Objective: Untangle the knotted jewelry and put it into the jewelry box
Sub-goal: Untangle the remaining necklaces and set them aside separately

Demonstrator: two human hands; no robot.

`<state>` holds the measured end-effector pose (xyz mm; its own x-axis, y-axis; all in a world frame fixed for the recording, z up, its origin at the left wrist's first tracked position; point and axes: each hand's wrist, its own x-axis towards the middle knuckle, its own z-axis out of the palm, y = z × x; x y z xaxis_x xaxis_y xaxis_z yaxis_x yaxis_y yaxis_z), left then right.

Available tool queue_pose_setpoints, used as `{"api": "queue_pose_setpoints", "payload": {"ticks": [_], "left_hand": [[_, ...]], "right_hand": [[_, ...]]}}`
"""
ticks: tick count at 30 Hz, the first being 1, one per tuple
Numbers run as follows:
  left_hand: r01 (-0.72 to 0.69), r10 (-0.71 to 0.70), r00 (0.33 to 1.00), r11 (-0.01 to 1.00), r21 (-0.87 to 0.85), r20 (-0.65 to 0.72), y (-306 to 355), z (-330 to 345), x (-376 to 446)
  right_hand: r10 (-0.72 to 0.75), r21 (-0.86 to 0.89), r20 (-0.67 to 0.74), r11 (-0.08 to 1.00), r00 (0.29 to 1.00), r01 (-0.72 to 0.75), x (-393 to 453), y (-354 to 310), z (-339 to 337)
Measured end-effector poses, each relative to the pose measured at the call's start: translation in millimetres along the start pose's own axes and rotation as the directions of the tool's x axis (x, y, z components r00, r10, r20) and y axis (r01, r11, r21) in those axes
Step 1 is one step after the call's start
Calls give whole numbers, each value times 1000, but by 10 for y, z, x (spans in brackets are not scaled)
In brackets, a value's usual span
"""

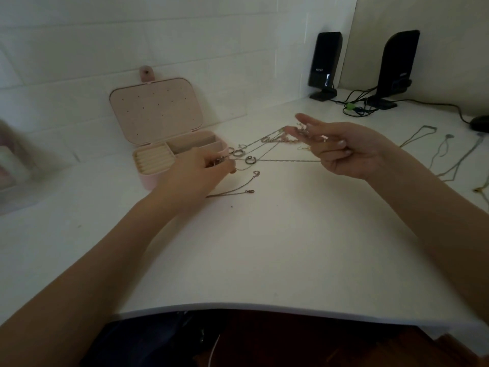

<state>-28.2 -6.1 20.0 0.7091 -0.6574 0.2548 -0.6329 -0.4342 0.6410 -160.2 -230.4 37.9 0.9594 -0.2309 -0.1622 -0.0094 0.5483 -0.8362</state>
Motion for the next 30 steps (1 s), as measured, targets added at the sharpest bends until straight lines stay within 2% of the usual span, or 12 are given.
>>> {"api": "queue_pose_setpoints", "payload": {"ticks": [3,7,11,15,18,22,26,28,30], "left_hand": [[-4,5,1000,999,50,-20,5,3,15],[57,-48,997,984,-171,59,43,-31,30],[109,-75,986,966,-233,150,79,-50,4],[263,-198,958,892,-366,207,118,-68,26],[337,-294,942,830,-444,164,116,-96,43],[285,-257,958,872,-397,123,112,-101,47],[169,-157,985,948,-269,65,71,-67,32],[127,-124,992,974,-186,27,44,-52,31],[117,-113,993,974,-191,36,23,-42,35]], "right_hand": [[-50,-23,-22,999,998,50,1,17,7],[-148,-138,-144,982,978,128,16,38,0],[-191,-249,-194,958,962,140,45,76,17],[-195,-189,-215,970,957,155,38,73,33],[-199,-165,-231,973,952,163,30,66,35],[-232,-281,-270,947,935,154,17,64,31],[-341,-580,-356,811,870,80,28,124,61],[-375,-640,-395,767,839,42,38,137,76],[-385,-669,-413,743,826,12,41,136,79]]}}
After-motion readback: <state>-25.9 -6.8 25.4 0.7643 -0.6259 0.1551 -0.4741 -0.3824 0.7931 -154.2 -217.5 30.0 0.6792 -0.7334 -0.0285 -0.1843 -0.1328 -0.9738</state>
